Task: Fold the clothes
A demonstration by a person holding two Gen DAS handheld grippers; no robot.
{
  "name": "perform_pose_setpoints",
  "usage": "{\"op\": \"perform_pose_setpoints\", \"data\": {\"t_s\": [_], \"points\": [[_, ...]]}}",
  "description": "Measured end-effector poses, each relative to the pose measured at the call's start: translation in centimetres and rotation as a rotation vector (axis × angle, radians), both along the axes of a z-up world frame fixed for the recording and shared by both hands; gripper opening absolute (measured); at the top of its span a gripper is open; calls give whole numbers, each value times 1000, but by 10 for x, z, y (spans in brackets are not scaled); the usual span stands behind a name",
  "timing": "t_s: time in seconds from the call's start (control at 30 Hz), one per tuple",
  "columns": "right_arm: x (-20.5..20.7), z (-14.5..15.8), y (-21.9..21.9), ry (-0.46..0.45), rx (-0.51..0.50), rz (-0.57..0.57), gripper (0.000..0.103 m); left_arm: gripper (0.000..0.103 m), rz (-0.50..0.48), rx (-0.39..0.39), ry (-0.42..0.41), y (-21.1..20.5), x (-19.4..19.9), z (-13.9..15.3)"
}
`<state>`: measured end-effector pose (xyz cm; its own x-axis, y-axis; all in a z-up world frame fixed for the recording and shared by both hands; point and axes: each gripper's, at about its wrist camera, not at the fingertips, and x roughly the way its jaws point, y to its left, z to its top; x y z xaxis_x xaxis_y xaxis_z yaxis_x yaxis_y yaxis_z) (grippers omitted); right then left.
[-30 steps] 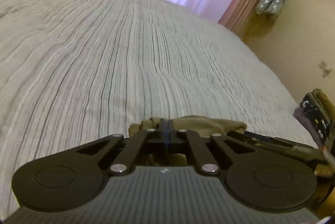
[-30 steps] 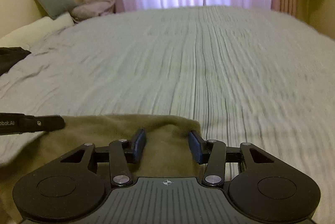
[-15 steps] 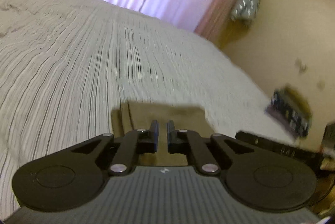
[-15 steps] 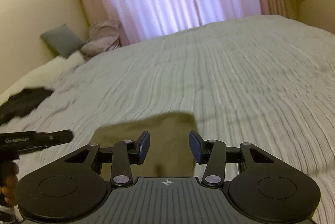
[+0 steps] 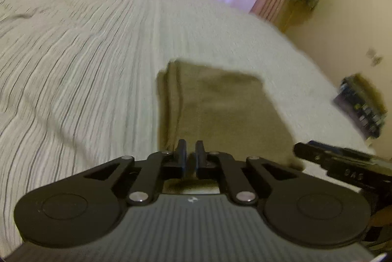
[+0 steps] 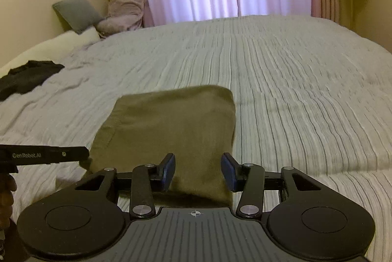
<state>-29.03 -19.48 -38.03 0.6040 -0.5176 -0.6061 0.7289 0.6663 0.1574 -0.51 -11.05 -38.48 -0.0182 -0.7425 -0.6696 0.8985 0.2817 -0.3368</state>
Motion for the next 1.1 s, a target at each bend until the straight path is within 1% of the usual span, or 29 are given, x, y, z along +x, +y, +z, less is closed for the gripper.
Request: {"op": "perform_pose_setpoints", "data": {"t_s": [0.03, 0.07, 0.1, 0.13, 0.2, 0.37, 0.43, 0.47, 0.5, 0.53, 0.7, 0.77, 0.87, 1.1], "points": [[2, -7, -1, 30, 31, -7, 47, 3, 18, 31, 14, 1, 0, -3], [3, -15, -2, 60, 62, -15, 47, 4, 32, 49, 32, 2, 1, -3], [4, -21, -3, 85, 88, -23, 47, 5, 48, 54, 30, 5, 0, 1], [2, -17, 1, 84, 87, -36, 47, 8, 66, 55, 19, 9, -2, 5], [-4, -8, 8, 71, 90, -53, 47, 23, 82, 72, -16, 15, -7, 14], [-5, 8, 24, 96, 137, -53, 47, 26, 81, 123, -41, 31, -22, 30], [-6, 11, 32, 108, 150, -63, 49, 30, 75, 134, -60, 37, -29, 34], [-7, 12, 36, 102, 158, -70, 64, 31, 72, 140, -69, 41, -33, 36], [-9, 12, 40, 97, 164, -80, 75, 31, 68, 145, -79, 45, -37, 39], [-12, 13, 45, 92, 163, -82, 82, 32, 65, 151, -88, 50, -41, 41], [-23, 24, 66, 84, 157, -99, 82, 33, 60, 186, -139, 66, -55, 48], [-27, 29, 72, 88, 155, -118, 82, 36, 59, 196, -166, 74, -60, 53], [-30, 36, 82, 91, 144, -140, 82, 39, 56, 188, -189, 87, -66, 60], [-37, 50, 109, 77, 127, -150, 82, 39, 56, 157, -208, 117, -71, 73]]}}
